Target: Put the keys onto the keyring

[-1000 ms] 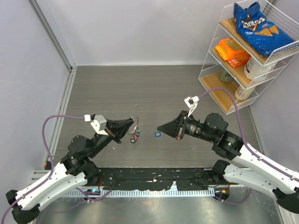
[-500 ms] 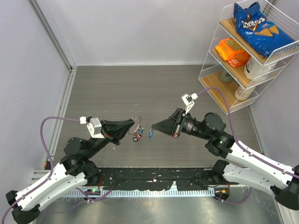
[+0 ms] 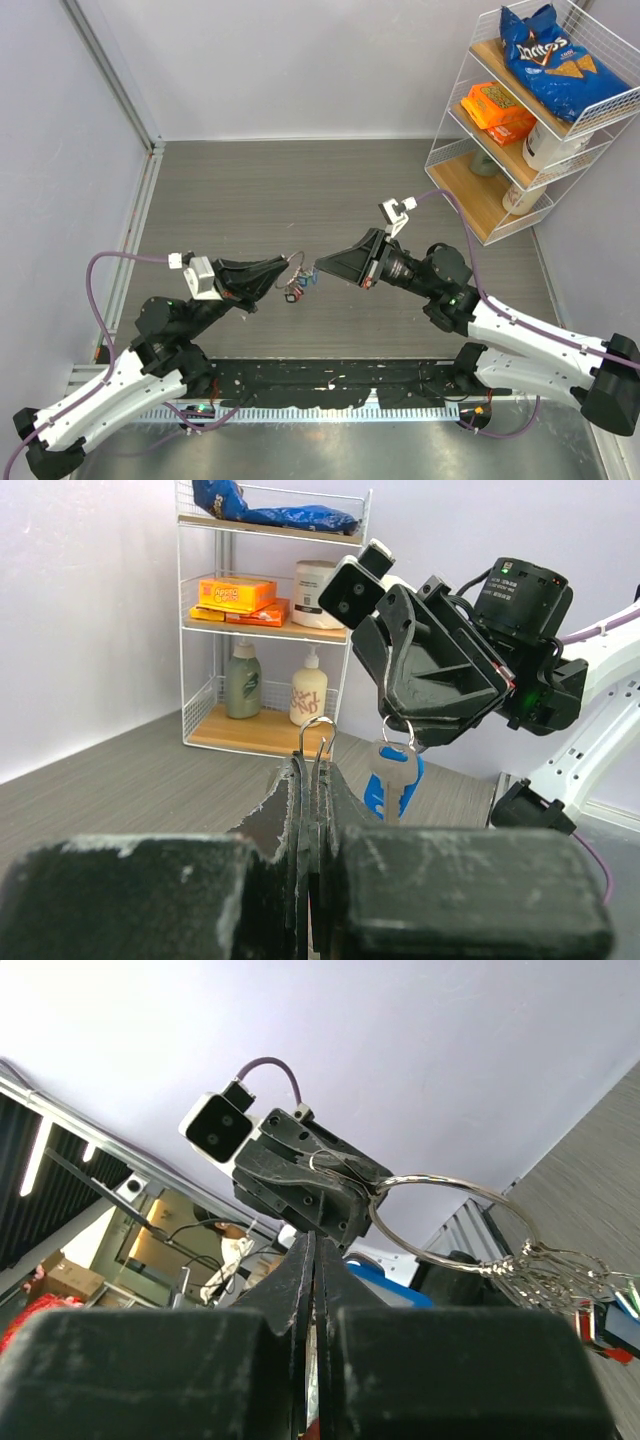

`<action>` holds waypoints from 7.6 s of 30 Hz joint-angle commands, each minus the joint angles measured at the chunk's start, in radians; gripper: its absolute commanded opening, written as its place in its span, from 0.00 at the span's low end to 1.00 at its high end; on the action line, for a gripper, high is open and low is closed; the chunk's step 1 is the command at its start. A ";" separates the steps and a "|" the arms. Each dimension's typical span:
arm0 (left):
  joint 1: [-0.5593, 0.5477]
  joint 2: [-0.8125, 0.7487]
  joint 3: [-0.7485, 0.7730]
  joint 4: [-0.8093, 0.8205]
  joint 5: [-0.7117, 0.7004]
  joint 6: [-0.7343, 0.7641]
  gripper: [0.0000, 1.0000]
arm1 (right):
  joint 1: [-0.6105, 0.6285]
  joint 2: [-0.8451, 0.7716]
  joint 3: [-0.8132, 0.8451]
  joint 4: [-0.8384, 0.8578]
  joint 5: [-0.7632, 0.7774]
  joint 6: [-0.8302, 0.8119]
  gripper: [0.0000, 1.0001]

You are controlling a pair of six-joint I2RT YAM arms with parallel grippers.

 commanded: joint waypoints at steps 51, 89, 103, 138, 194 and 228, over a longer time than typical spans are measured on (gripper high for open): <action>0.004 0.028 -0.151 0.488 -0.026 0.136 0.00 | 0.125 0.268 0.058 0.417 0.219 0.234 0.05; 0.004 0.033 -0.141 0.482 -0.005 0.124 0.00 | 0.138 0.321 0.096 0.469 0.208 0.257 0.06; 0.004 0.037 -0.143 0.482 -0.031 0.128 0.00 | 0.147 0.349 0.102 0.509 0.205 0.284 0.06; 0.004 0.044 -0.149 0.475 -0.061 0.130 0.00 | 0.167 0.427 0.159 0.588 0.194 0.335 0.06; 0.004 -0.056 0.156 -0.606 -0.649 -0.019 0.00 | -0.171 0.864 0.891 -0.976 0.044 -1.731 0.78; 0.004 -0.124 0.095 -0.594 -0.633 -0.037 0.00 | -0.220 1.504 1.638 -1.579 -0.320 -2.365 0.65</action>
